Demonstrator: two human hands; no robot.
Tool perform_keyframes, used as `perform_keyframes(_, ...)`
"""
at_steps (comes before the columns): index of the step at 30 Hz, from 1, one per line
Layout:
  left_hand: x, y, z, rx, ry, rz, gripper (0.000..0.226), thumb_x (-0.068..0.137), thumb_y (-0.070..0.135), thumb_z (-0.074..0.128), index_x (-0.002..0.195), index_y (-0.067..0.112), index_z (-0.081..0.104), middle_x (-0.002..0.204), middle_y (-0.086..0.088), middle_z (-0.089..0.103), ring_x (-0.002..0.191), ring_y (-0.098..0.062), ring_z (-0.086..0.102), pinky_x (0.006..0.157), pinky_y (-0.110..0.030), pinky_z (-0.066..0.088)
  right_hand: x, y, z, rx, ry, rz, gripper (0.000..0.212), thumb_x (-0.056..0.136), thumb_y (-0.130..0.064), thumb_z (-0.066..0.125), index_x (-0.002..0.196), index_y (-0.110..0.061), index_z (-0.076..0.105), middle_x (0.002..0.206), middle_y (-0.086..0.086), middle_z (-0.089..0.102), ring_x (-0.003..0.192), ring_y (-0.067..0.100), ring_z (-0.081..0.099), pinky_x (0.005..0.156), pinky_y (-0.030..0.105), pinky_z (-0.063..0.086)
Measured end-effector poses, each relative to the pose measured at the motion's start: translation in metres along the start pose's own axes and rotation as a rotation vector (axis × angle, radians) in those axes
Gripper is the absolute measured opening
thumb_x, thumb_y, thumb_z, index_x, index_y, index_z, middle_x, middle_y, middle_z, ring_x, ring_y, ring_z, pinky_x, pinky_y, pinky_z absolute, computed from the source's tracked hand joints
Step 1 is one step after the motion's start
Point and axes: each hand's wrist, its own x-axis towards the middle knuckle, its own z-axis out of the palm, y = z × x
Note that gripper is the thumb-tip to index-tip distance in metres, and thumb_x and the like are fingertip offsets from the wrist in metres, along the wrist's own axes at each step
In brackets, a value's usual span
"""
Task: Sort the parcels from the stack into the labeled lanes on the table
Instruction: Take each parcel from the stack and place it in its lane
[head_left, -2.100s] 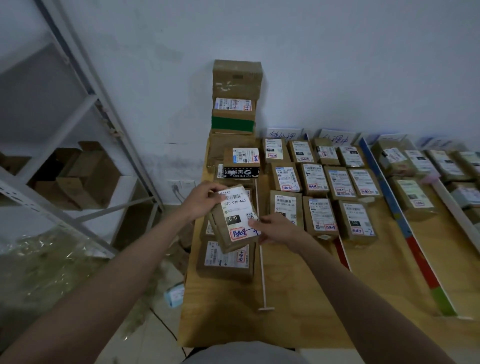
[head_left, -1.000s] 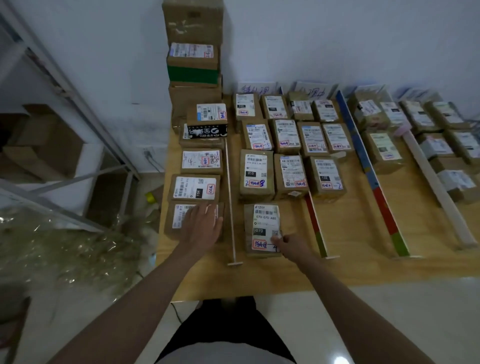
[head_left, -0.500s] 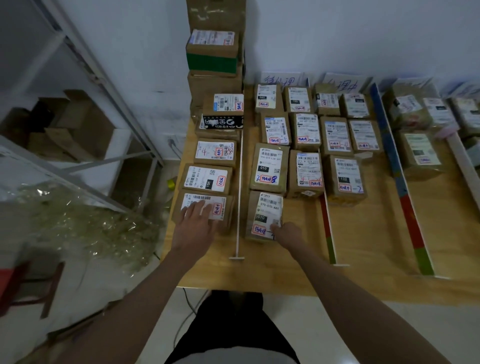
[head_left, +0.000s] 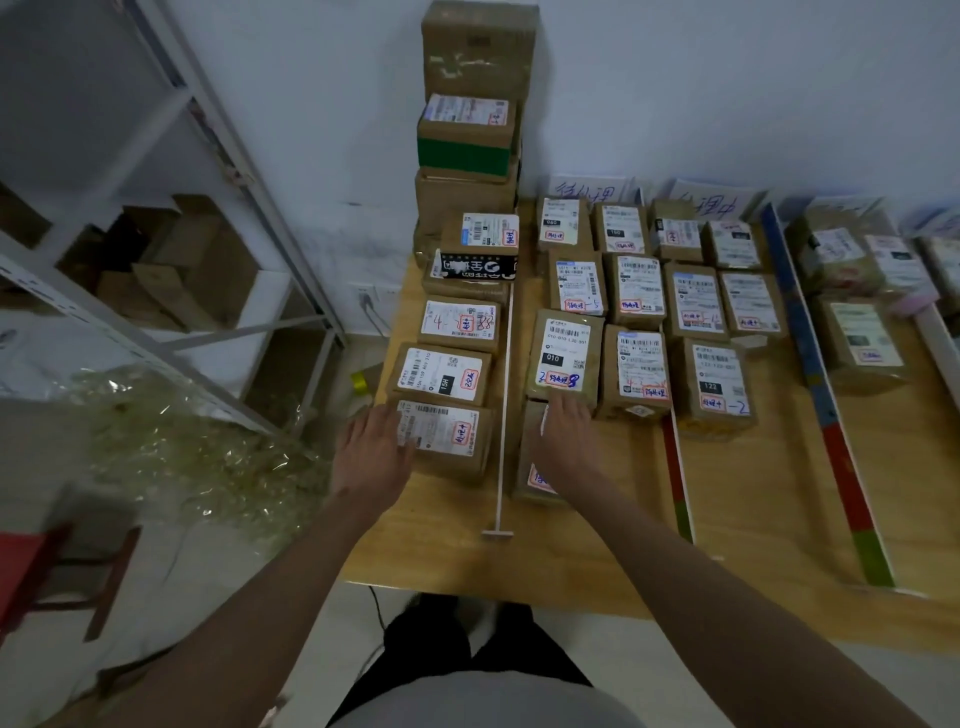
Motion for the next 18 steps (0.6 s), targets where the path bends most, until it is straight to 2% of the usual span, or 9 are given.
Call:
perform_keyframes(3, 0.003, -0.014, 0.006, 0.017, -0.060, 0.025, 0.048, 0.100, 0.039, 0.044, 0.142, 0.018, 0.044, 0.141, -0.006, 0.048, 0.129, -0.027, 0.046, 0.110, -0.046, 0.034, 0.005, -0.028, 0.022, -0.038, -0.040, -0.089, 0.045, 0.099, -0.024, 0.047, 0.141, -0.011, 0.040, 0.143, 0.008, 0.046, 0.134, 0.024, 0.041, 0.113, 0.042, 0.036)
perform_keyframes(7, -0.005, -0.031, 0.019, 0.047, -0.094, 0.083, 0.048, 0.096, 0.041, 0.038, 0.132, 0.014, 0.056, 0.142, -0.007, 0.050, 0.126, -0.027, 0.051, 0.103, -0.045, 0.042, 0.010, -0.059, 0.053, -0.126, -0.196, -0.103, 0.046, 0.097, -0.021, 0.050, 0.142, -0.014, 0.042, 0.145, 0.005, 0.045, 0.136, 0.024, 0.040, 0.114, 0.043, 0.034)
perform_keyframes(9, -0.008, -0.042, 0.025, 0.033, -0.095, 0.110, 0.049, 0.095, 0.040, 0.043, 0.135, 0.015, 0.054, 0.145, -0.007, 0.048, 0.128, -0.026, 0.050, 0.104, -0.044, 0.043, 0.011, -0.069, 0.065, -0.163, -0.263, -0.065, 0.052, 0.097, -0.022, 0.052, 0.146, -0.014, 0.038, 0.149, 0.006, 0.039, 0.138, 0.025, 0.038, 0.115, 0.042, 0.034)
perform_keyframes(12, -0.006, -0.057, 0.029, 0.002, -0.113, 0.117, 0.051, 0.096, 0.038, 0.051, 0.142, 0.016, 0.050, 0.153, -0.007, 0.041, 0.136, -0.025, 0.043, 0.111, -0.043, 0.038, 0.008, -0.078, 0.076, -0.216, -0.254, -0.020, 0.056, 0.095, -0.022, 0.055, 0.147, -0.014, 0.035, 0.149, 0.008, 0.035, 0.137, 0.028, 0.036, 0.112, 0.043, 0.038)
perform_keyframes(15, 0.003, -0.071, 0.026, -0.031, -0.112, 0.121, 0.050, 0.098, 0.038, 0.049, 0.143, 0.016, 0.048, 0.156, -0.006, 0.035, 0.141, -0.024, 0.037, 0.114, -0.042, 0.032, 0.005, -0.089, 0.083, -0.261, -0.269, 0.009, 0.048, 0.095, -0.028, 0.057, 0.139, -0.014, 0.043, 0.142, 0.009, 0.041, 0.127, 0.026, 0.045, 0.104, 0.040, 0.044)
perform_keyframes(18, 0.004, -0.085, 0.021, -0.135, -0.110, 0.066, 0.055, 0.097, 0.035, 0.054, 0.148, 0.016, 0.041, 0.159, -0.007, 0.029, 0.145, -0.025, 0.029, 0.115, -0.044, 0.032, 0.000, -0.102, 0.095, -0.166, -0.432, 0.109, 0.033, 0.096, -0.037, 0.057, 0.121, -0.015, 0.053, 0.122, 0.005, 0.057, 0.105, 0.021, 0.061, 0.084, 0.036, 0.054)
